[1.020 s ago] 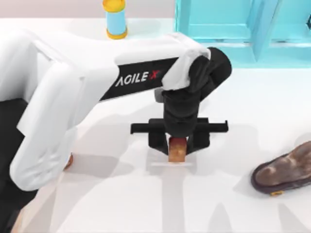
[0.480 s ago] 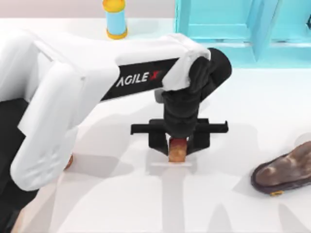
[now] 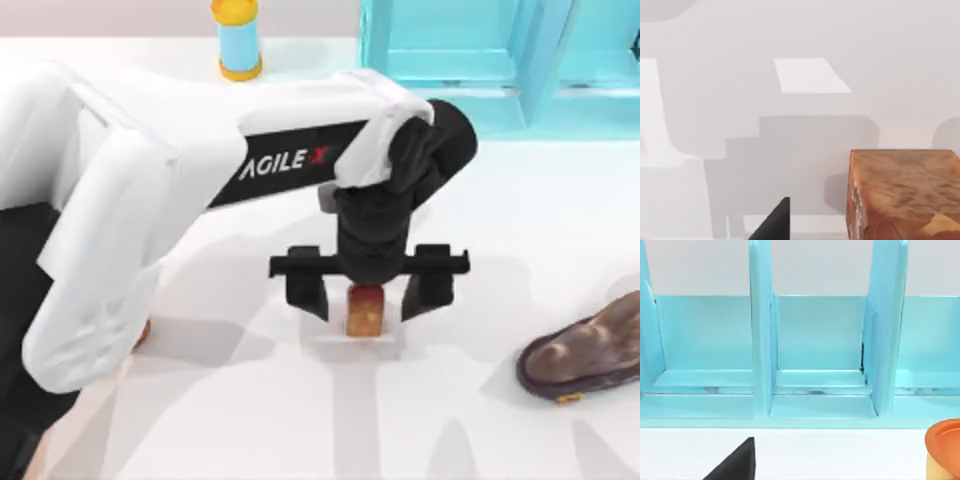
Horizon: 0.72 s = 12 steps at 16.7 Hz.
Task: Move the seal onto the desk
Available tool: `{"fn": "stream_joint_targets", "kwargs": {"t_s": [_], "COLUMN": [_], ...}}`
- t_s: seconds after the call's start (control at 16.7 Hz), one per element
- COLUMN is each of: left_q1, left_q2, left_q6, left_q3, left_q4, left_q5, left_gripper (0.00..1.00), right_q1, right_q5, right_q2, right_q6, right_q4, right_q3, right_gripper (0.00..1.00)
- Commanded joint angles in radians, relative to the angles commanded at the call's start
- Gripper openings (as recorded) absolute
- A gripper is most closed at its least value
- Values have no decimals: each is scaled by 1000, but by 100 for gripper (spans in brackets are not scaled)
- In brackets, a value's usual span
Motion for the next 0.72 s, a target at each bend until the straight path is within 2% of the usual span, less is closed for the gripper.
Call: {"fn": "stream_joint_targets", "kwargs": {"t_s": [0.54,0.72], "left_q1": [1,-4], "left_q2": [0,14], "left_q6": [0,0], "left_q3": [3,72], "left_q4": [-3,-72], "left_q5": [0,-6], "left_gripper": [100,100], "right_q1": [0,0], "right_q5": [0,0], "right_q2": [0,0], "right_q6": [0,0], "right_q4": [0,0], "right_q3": [0,0], "right_gripper": [100,100]}}
